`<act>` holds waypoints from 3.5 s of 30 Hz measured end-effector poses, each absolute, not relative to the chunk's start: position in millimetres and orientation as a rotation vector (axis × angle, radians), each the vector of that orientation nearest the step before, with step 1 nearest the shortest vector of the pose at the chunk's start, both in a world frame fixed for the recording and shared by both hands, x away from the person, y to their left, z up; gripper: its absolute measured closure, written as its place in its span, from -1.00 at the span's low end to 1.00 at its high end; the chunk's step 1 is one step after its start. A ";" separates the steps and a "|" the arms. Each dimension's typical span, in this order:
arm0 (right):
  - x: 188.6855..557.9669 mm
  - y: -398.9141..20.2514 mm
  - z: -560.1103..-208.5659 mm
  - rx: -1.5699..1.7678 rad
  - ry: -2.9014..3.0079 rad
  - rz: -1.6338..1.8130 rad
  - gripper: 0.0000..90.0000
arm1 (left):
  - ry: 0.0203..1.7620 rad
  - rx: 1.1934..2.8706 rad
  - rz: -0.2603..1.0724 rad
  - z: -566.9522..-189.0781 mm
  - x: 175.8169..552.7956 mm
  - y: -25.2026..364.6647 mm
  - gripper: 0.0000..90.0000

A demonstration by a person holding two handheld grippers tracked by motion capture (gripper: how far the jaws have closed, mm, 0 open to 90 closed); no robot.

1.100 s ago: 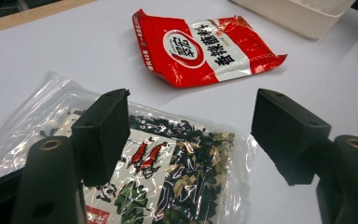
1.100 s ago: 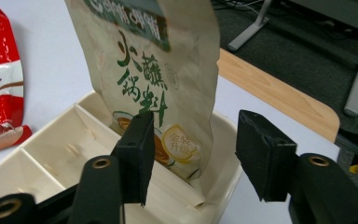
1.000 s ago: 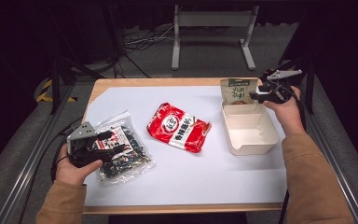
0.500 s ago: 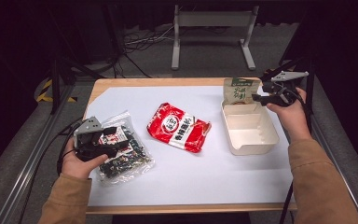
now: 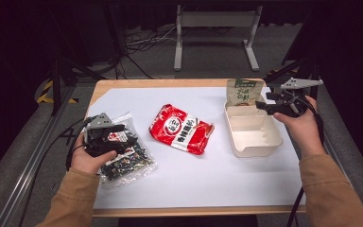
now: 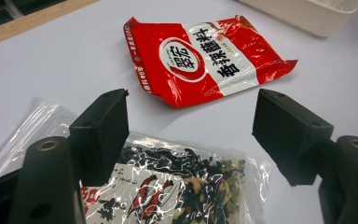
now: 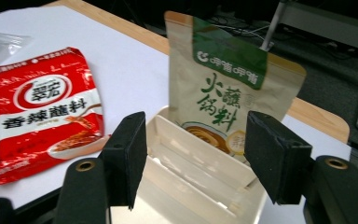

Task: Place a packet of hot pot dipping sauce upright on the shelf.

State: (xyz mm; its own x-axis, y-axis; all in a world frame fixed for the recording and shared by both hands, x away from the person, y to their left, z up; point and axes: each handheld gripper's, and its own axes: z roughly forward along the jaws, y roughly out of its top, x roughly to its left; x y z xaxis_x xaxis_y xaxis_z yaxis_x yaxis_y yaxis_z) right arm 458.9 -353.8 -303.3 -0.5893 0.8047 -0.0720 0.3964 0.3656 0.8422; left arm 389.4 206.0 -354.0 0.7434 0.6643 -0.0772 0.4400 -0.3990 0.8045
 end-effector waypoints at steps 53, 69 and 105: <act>360.5 -303.1 -312.8 0.854 2.173 1.322 -0.13 | 0.983 2.118 0.229 -363.1 451.4 175.2 -0.37; 359.6 -298.8 -314.3 0.836 2.185 1.328 -0.14 | 1.065 2.069 0.120 -384.9 478.6 161.6 -0.37; 363.0 -295.2 -322.0 0.835 2.204 1.352 -0.19 | 1.125 2.111 -0.091 -423.8 502.2 137.6 -0.35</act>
